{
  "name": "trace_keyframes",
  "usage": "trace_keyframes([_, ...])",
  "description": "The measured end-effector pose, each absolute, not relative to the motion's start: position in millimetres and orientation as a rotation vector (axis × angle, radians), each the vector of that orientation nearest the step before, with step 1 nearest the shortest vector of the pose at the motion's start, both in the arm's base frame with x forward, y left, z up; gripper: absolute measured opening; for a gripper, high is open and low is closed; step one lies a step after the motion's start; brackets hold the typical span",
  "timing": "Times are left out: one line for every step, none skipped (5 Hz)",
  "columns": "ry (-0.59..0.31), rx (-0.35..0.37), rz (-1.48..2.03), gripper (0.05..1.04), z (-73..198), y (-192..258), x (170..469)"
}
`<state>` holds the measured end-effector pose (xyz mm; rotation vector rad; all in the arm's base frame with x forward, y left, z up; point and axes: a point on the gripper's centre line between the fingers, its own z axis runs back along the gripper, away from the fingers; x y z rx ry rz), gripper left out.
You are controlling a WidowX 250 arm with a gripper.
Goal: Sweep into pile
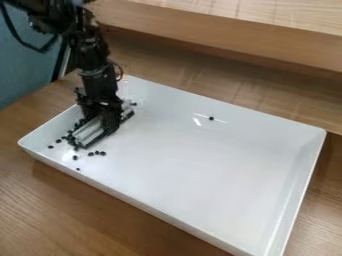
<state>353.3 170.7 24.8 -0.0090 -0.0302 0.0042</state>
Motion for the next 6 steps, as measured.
trace_keyframes([-0.035, -0.029, 0.006, 0.969, 27.0, 167.4, 354.0])
trace_keyframes([-0.043, -0.06, 0.005, 0.997, 30.9, 162.2, 354.6])
trace_keyframes([-0.05, -0.098, 0.006, 0.997, 31.8, 156.8, 355.6])
trace_keyframes([-0.064, -0.11, 0.006, 0.998, 41.2, 155.3, 358.4])
trace_keyframes([-0.117, -0.096, -0.002, 0.998, 70.6, 156.4, 365.8])
trace_keyframes([-0.117, -0.086, -0.013, 0.998, 85.9, 157.2, 371.5])
